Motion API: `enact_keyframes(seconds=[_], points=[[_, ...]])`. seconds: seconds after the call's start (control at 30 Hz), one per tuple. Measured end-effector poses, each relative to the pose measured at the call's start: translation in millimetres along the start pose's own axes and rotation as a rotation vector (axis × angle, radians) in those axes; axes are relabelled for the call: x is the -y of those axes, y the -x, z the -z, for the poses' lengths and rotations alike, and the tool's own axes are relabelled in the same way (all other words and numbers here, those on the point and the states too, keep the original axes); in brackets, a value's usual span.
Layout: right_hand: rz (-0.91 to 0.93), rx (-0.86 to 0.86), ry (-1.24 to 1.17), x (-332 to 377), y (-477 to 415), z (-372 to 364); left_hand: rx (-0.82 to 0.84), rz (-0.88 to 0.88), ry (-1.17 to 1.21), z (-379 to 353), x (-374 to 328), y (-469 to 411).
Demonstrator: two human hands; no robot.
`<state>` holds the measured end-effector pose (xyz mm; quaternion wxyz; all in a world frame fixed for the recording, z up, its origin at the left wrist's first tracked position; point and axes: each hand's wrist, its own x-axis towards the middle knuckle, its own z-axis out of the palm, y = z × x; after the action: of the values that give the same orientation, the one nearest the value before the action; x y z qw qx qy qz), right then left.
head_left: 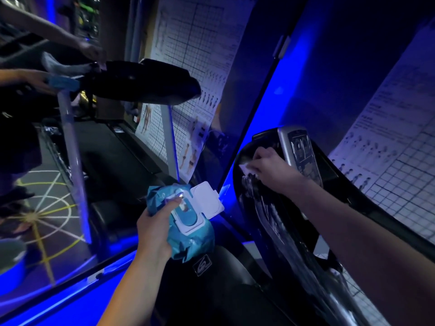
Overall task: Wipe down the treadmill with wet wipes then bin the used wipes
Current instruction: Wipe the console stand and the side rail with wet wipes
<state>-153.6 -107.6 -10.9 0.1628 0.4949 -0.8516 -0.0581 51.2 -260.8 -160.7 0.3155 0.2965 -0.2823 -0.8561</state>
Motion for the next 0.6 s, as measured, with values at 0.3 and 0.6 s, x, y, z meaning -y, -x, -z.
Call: enact_keyframes(seconds=[0.3,0.6], points=[[0.358,0.425,0.237,21,33,-2,-0.048,-0.006,0.002,7,7,-2],[-0.048,0.043,-0.049,-6,-5,22,-0.053,0.013,-0.029,9,9,4]])
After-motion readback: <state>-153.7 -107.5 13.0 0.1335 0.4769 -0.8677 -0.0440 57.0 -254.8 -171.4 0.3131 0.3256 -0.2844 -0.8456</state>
